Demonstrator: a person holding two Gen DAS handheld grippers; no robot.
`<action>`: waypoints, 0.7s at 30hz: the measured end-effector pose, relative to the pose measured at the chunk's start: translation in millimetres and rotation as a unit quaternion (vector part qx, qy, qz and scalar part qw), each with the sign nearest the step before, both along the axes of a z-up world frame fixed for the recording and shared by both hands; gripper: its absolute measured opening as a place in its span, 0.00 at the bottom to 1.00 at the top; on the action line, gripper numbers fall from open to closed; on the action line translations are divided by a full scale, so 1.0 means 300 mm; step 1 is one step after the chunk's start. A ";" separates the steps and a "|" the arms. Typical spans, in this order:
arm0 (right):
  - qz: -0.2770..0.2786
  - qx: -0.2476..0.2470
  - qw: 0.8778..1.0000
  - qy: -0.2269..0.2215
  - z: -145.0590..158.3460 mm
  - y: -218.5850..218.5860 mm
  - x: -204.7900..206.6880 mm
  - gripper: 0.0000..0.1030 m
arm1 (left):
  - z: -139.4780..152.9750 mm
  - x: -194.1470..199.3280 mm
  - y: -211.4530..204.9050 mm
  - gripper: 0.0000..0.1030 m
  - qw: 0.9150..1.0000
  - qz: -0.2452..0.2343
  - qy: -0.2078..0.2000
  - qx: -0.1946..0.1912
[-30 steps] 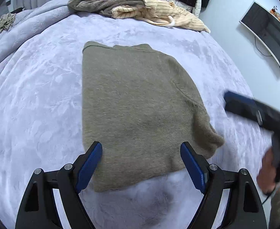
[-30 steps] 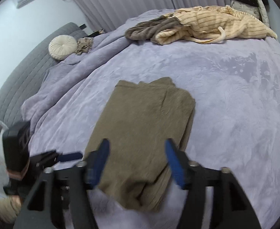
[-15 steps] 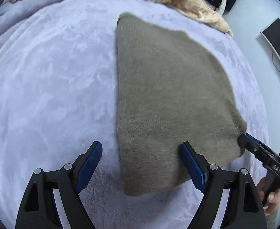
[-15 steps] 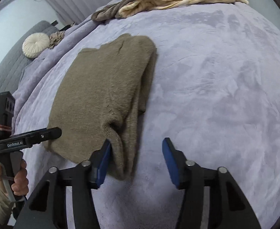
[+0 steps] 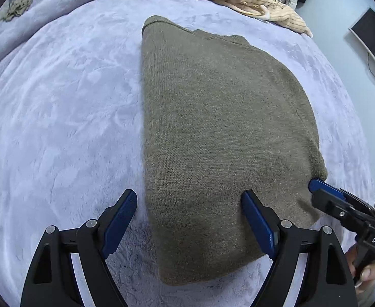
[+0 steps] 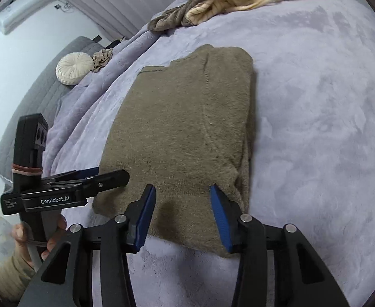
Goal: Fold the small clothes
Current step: 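Move both open tools to the folded edge of the sweater bundle, then close both tools on the folded sweater edge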
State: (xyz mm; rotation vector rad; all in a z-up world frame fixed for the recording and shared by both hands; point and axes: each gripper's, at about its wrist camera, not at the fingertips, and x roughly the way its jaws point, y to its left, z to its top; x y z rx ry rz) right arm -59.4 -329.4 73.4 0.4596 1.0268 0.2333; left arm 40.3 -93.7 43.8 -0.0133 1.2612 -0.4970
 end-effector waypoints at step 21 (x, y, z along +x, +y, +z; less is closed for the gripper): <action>-0.059 -0.066 0.996 0.003 0.133 -0.096 0.162 0.85 | 0.044 0.222 0.023 0.82 0.997 0.000 0.054 -0.061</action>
